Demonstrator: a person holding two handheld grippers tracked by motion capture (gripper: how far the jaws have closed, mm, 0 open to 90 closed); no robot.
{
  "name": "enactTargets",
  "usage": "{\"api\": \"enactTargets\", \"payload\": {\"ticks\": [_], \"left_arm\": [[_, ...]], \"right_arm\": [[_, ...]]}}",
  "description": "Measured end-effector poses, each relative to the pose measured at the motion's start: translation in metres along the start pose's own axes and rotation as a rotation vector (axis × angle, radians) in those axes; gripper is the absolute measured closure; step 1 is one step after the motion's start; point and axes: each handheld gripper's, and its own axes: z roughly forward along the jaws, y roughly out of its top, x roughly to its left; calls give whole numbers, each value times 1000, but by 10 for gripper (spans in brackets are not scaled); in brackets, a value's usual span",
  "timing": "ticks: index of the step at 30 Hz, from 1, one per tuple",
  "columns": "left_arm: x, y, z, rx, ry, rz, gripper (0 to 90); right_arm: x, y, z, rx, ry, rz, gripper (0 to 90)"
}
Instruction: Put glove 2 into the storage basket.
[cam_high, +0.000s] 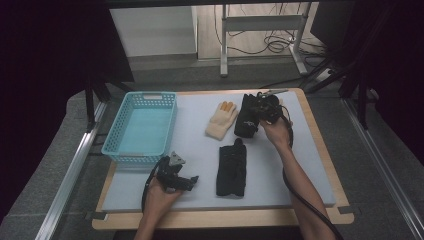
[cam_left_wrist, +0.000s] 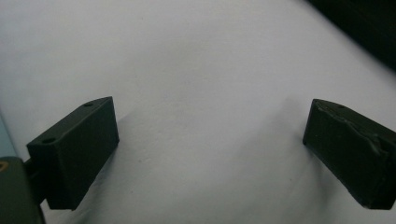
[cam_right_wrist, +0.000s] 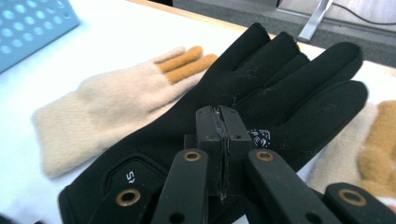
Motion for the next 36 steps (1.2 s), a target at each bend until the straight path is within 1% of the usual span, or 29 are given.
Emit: {"api": "enactTargets", "payload": {"ticks": [3,5,8,12,19,22,28,34,36], "left_arm": [[0,0,0,0,0,0,38],[0,0,0,0,0,0,38],[0,0,0,-1,-1,-2,37],[0,0,0,-1,-1,-2,37],[0,0,0,0,0,-2,37],[0,0,0,0,0,-1,38],[0,0,0,-2,1,-2,37],[0,0,0,-5,1,-4,37],[0,0,0,-3,1,-2,37]], "right_arm": [[4,3,-11,-18,22,2,877],[7,5,-18,-26,40,12,877],[13,6,-28,-29,58,1,877],[26,2,-41,-18,83,-20,876],[53,-15,-63,-12,145,-25,876],[68,-23,-71,-8,169,-24,876],[99,-38,-88,-10,218,-42,876],[121,-52,-99,9,236,-55,875],[127,-58,-100,28,234,-54,875]]}}
